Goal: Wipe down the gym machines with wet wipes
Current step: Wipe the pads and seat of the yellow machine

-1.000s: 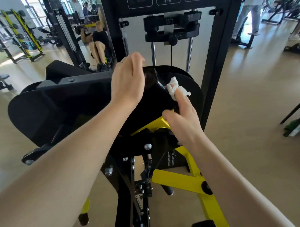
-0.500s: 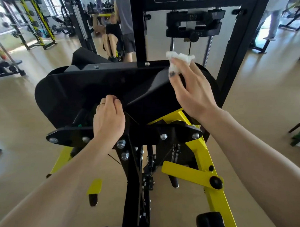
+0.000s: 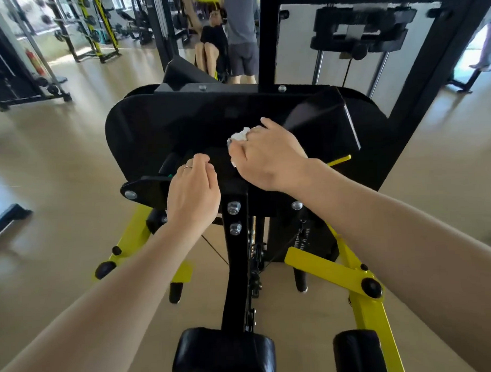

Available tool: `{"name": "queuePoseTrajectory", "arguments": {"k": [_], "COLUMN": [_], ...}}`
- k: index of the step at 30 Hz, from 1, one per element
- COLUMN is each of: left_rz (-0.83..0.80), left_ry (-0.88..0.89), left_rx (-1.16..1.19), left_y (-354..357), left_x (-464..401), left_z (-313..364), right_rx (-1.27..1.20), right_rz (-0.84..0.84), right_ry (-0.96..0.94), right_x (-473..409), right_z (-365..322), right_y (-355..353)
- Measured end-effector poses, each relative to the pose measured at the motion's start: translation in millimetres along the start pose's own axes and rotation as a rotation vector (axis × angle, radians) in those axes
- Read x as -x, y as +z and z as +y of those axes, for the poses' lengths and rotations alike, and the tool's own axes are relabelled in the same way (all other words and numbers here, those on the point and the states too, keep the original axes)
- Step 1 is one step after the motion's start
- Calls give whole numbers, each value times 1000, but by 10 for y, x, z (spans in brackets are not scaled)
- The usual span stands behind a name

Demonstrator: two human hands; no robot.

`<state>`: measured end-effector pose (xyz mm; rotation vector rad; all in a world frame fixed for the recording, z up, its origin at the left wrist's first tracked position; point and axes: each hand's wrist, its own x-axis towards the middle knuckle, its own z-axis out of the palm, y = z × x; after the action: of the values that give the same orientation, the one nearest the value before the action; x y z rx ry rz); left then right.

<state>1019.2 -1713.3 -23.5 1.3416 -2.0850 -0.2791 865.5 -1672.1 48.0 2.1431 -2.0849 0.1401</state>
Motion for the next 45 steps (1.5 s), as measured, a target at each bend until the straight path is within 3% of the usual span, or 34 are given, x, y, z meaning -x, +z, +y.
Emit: {"name": "queuePoseTrajectory", "arguments": {"k": [4, 9, 13, 17, 21, 28, 33, 36, 45], "left_rz": [-5, 36, -13, -164, -329, -494, -412, -381, -375], "left_ry": [17, -81, -222, -386, -519, -693, -699, -736, -630], "left_rx": [-68, -29, 6, -48, -96, 98, 218, 264, 287], "left_y": [-232, -670, -982, -1180, -1239, -1125, -1064, -1050, -972], "left_x": [188, 509, 914, 1471, 2066, 2709, 2824, 2855, 2971], "left_z": [-355, -851, -1343, -1904, -2332, -2747, -2849, -2869, -3020], "right_rx": [-563, -1228, -1329, -1505, -1425, -1094, -893, -839, -827], "right_rz": [-175, -29, -78, -176, -240, -240, -105, -134, -193], "right_ry": [75, 259, 281, 356, 407, 124, -29, -73, 26], "right_x": [30, 406, 680, 1010, 1405, 1990, 2324, 2512, 2254], "right_z": [-362, -960, -1537, -2178, -2860, -3711, -3952, -4044, -4076], "right_y": [25, 95, 226, 546, 974, 1773, 1935, 1880, 1915]}}
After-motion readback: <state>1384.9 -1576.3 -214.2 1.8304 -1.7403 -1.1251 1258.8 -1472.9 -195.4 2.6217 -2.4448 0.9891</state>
